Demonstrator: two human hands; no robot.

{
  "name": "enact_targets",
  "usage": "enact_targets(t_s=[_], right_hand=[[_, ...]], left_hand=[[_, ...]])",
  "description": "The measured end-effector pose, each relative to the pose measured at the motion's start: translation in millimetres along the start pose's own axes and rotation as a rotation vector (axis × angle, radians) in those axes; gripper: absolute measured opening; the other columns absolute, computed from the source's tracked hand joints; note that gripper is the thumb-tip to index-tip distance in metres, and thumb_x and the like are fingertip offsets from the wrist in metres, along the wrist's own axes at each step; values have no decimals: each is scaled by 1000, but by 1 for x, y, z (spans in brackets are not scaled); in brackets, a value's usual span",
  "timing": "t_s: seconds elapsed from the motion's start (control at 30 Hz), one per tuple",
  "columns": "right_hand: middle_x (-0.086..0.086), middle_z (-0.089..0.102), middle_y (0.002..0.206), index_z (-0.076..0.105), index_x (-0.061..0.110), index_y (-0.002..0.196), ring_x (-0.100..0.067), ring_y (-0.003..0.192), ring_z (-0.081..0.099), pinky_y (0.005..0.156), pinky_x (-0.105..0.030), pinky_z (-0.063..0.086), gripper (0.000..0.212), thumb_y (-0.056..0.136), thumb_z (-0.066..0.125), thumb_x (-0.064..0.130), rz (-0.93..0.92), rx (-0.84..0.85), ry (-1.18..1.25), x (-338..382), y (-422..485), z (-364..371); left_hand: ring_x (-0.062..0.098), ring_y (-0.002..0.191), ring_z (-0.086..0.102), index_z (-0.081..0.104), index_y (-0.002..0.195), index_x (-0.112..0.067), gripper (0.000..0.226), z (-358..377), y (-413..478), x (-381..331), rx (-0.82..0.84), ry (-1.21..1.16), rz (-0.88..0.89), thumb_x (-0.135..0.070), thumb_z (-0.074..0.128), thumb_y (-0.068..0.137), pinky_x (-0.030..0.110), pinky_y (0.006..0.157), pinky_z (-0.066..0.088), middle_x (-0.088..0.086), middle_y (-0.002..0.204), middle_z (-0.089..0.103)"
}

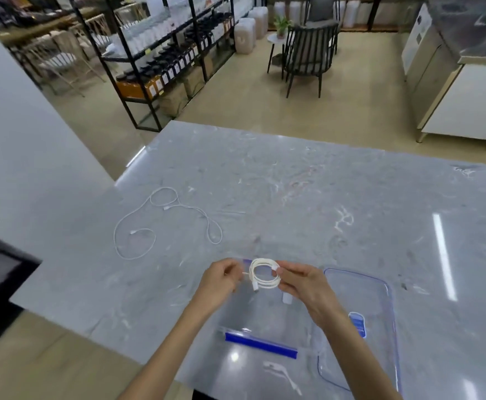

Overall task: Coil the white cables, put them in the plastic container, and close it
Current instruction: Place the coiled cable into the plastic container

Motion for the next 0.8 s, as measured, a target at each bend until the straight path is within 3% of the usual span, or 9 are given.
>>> enact_targets(t_s=[0.1,0.2,0.33,0.47,0.63,0.73,0.8], right_hand=[[-15,73,97,74,4,105,-18,87,66,72,-21,58,19,87,68,7,42,-82,-18,-32,6,-9],[-13,70,92,75,6,98,-20,86,64,84,-35,58,13,87,68,4,96,-172,-29,-55,16,-13],[-18,72,94,74,10,91,-24,86,66,86,-42,57,13,87,66,1,125,-229,-124,-71,38,2],[-20,73,96,74,4,99,-26,86,68,89,-48,57,17,86,65,-2,151,-291,-225,-86,62,23],[-3,74,90,75,13,97,-23,89,70,80,-35,57,20,83,66,0,56,-434,-443,-85,63,37],[-3,75,93,74,13,101,-15,82,68,68,-18,49,19,85,67,5,38,-430,-491,-85,60,37],[-4,75,99,73,10,107,-11,81,64,69,-15,45,21,87,66,8,24,-419,-523,-82,57,36]], left_hand=[[20,86,61,67,112,-8,20,-20,9,27,-149,251,33,-11,58,94,26,82,46,13,103,65],[26,106,57,51,135,-14,39,-13,19,56,-34,324,-43,-13,54,96,32,96,46,13,125,47],[21,102,55,43,140,-19,46,-13,37,70,62,322,-17,-6,48,97,24,86,39,5,120,40],[24,103,58,43,141,-20,47,-11,46,75,201,388,-2,-8,48,96,27,82,41,5,111,52],[28,102,61,39,144,-20,50,-10,46,75,240,340,27,-8,47,96,31,81,45,13,114,62],[26,88,59,41,141,-17,48,-8,47,74,237,333,45,-7,50,95,32,75,44,11,97,61],[21,81,55,43,140,-17,48,-7,47,74,233,330,52,-7,52,94,30,71,42,6,89,56]])
Point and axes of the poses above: each hand's wrist, its own y-axis towards the middle knuckle, its own z-axis out of the palm, x = y × z, the point moved 9 cm from there along y, towards the middle knuckle
